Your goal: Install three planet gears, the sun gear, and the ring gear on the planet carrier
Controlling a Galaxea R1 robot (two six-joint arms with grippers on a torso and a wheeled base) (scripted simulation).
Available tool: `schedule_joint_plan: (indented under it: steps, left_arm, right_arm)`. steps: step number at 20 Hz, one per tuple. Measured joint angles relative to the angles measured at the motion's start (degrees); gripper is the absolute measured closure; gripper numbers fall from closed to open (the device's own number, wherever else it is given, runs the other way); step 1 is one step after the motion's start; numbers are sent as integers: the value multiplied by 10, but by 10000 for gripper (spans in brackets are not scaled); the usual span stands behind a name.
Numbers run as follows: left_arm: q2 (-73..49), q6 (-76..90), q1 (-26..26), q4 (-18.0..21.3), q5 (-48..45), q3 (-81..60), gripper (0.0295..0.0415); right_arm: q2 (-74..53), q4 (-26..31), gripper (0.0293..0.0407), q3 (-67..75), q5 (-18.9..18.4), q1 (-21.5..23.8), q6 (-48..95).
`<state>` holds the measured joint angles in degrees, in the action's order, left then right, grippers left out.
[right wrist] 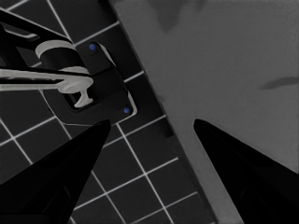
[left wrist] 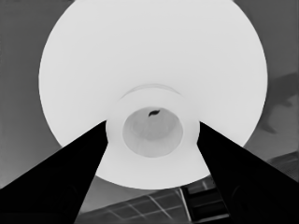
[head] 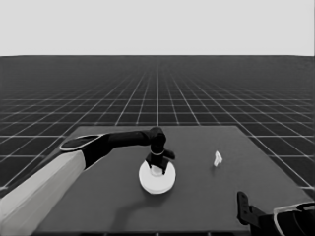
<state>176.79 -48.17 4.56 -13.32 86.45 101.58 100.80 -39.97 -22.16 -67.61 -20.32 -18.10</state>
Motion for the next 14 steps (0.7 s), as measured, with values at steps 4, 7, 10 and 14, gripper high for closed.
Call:
schedule_joint_plan:
  steps: [4,7,10,14]
  left_arm:
    - [0,20,0,0,0,0,362]
    - [0,26,1,0,0,0,327]
    - [-1,27,1,0,0,0,326]
    - [-1,27,1,0,0,0,326]
  right_arm:
    - [0,0,315,0,0,0,0]
    - [0,0,315,0,0,0,0]
    - [0,0,315,0,0,0,0]
    - [0,0,315,0,0,0,0]
